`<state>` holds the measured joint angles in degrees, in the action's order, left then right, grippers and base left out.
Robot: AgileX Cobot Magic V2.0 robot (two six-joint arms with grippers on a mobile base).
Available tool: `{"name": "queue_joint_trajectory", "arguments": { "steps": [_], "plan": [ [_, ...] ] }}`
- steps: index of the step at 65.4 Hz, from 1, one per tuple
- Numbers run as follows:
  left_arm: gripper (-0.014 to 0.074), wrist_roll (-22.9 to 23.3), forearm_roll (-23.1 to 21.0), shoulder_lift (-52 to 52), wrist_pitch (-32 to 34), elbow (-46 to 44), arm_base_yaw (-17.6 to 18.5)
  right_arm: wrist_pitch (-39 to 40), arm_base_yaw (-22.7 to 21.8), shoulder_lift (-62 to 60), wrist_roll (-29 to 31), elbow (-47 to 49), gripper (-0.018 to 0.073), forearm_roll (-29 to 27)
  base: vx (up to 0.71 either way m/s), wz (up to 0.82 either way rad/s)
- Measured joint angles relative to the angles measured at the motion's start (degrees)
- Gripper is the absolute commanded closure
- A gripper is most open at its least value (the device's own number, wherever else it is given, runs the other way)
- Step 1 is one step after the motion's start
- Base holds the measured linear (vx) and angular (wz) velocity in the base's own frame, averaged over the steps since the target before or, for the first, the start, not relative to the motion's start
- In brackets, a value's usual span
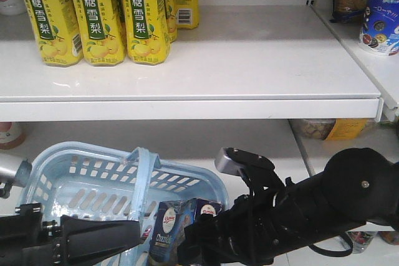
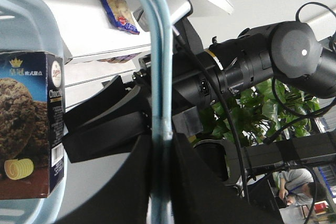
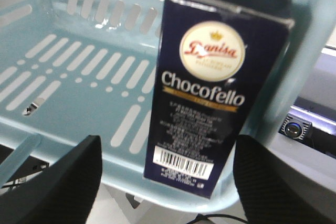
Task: Left arm holds basket, right arm returns cookies
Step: 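Reach the right gripper into the basket toward the Chocofello cookie box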
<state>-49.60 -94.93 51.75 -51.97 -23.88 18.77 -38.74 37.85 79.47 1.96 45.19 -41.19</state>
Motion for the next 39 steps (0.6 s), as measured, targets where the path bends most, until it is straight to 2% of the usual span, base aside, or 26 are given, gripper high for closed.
{"name": "queue_joint_trajectory", "arguments": {
  "steps": [25, 32, 39],
  "plan": [
    [0.0603, 0.0, 0.47, 0.05, -0.94, 0.04, 0.0, 1.45, 0.39, 4.15, 0.06, 0.29, 0.0074, -0.81, 0.0, 0.0],
    [0.0603, 0.0, 0.67, 0.05, -1.07, 0.18, 0.0, 1.56, 0.58, 5.36, 0.1, 0.29, 0.0146, -1.1, 0.0, 0.0],
    [0.0603, 0.0, 0.88, 0.05, -1.18, 0.18, 0.0, 1.56, 0.58, 5.53, 0.1, 0.29, 0.027, -0.76, 0.0, 0.0]
  ]
}}
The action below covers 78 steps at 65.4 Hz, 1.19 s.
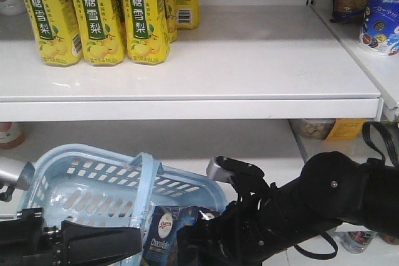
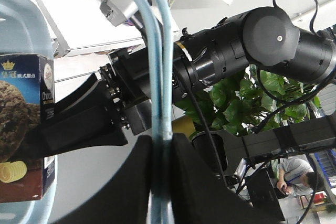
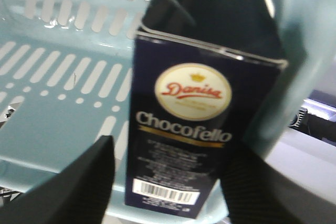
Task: Left arm holds basket, right arm returns cookies
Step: 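Reach the right gripper into the basket toward the Chocofello cookie box, then grasp the Chocofello box with the right gripper and lift it out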
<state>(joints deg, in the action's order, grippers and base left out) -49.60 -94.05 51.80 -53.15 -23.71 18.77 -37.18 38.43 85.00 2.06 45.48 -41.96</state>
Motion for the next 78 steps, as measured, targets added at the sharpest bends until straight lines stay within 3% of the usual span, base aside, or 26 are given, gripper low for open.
{"name": "queue_joint_trajectory", "arguments": {
  "steps": [15, 35, 49, 68, 78],
  "plan": [
    [0.0603, -0.07, 0.22, 0.0, -0.13, 0.0, 0.0, 0.52, 0.0, 0.0, 0.59, 0.0, 0.0575, 0.08, 0.0, 0.0],
    [0.0603, -0.21, 0.04, 0.0, -0.13, 0.0, 0.0, -1.02, 0.0, -0.87, 3.16, 0.0, 0.0563, 0.11, 0.0, 0.0],
    [0.0603, -0.21, -1.2, 0.0, -0.16, 0.0, 0.0, -4.77, 0.0, -8.33, 3.38, -0.06, 0.0563, 2.17, 0.0, 0.0],
    [0.0603, -0.21, -1.23, 0.0, -0.16, 0.0, 0.0, -11.44, 0.0, -16.74, -2.06, -0.06, 0.0563, 11.23, 0.0, 0.0],
    [0.0603, -0.21, -1.28, 0.0, -0.16, 0.0, 0.0, -13.83, 0.0, -22.33, -3.19, -0.06, 0.0563, 12.93, 0.0, 0.0]
  ]
}}
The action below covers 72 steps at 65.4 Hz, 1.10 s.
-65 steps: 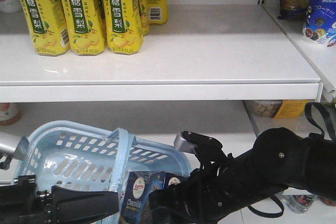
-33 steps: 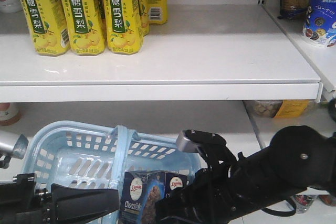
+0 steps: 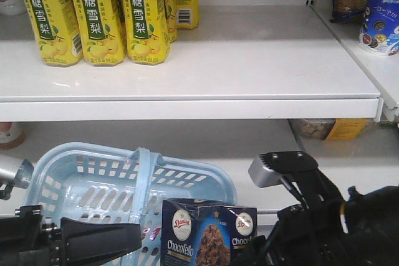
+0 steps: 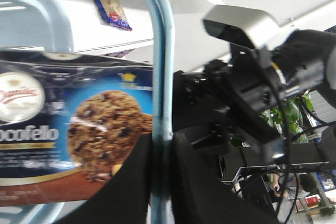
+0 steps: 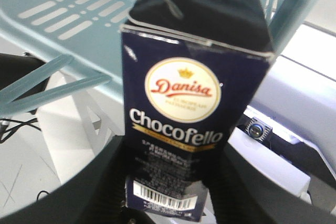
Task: Left arm holds basket, right arm returns cookies
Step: 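Grasp the Chocofello box with the right gripper and lift it out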
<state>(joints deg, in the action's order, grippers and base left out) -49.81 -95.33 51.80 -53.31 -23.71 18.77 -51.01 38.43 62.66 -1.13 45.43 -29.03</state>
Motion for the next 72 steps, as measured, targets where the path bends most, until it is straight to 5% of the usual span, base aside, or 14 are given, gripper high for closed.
{"name": "queue_joint_trajectory", "arguments": {
  "steps": [29, 72],
  "plan": [
    [0.0603, 0.0, 0.0, 0.0, 0.0, 0.0, 0.0, -6.09, 0.0, -14.86, -4.91, 0.06, 0.0562, 3.34, 0.0, 0.0],
    [0.0603, 0.0, 0.0, 0.0, 0.0, 0.0, 0.0, -19.37, 0.0, -23.59, -12.0, 14.79, 0.0561, 17.74, 0.0, 0.0]
  ]
}}
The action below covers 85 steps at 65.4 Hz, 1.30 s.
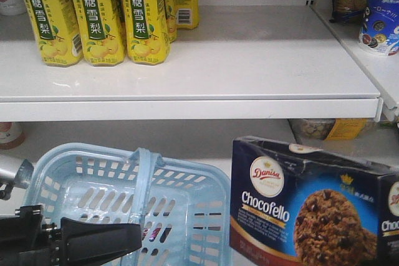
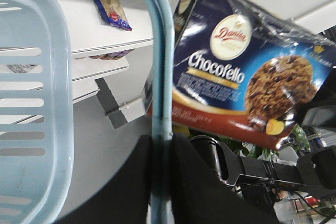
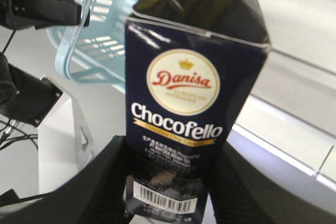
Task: Left arm holds basket, right arm returns cookies
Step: 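Grasp the Chocofello box with the right gripper and lift it out, then carry the box with the right gripper onto the upper shelf beside the bottles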
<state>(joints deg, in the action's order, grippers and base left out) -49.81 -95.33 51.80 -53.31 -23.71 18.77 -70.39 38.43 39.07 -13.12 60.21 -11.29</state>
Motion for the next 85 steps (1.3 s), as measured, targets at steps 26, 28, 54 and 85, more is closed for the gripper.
{"name": "queue_joint_trajectory", "arguments": {
  "steps": [26, 28, 54, 85],
  "plan": [
    [0.0603, 0.0, 0.0, 0.0, 0.0, 0.0, 0.0, 2.61, 0.0, -2.98, -2.54, 3.0, 0.0561, 14.34, 0.0, 0.0],
    [0.0603, 0.0, 0.0, 0.0, 0.0, 0.0, 0.0, 3.99, 0.0, -2.93, -2.54, 3.0, 0.0561, 15.46, 0.0, 0.0],
    [0.0603, 0.0, 0.0, 0.0, 0.0, 0.0, 0.0, 17.36, 0.0, 5.88, -4.16, 3.0, 0.0561, 32.08, 0.0, 0.0],
    [0.0603, 0.0, 0.0, 0.0, -2.36, 0.0, 0.0, 33.63, -0.73, 21.34, -29.23, 2.94, 0.0561, 61.24, 0.0, 0.0]
  ]
}}
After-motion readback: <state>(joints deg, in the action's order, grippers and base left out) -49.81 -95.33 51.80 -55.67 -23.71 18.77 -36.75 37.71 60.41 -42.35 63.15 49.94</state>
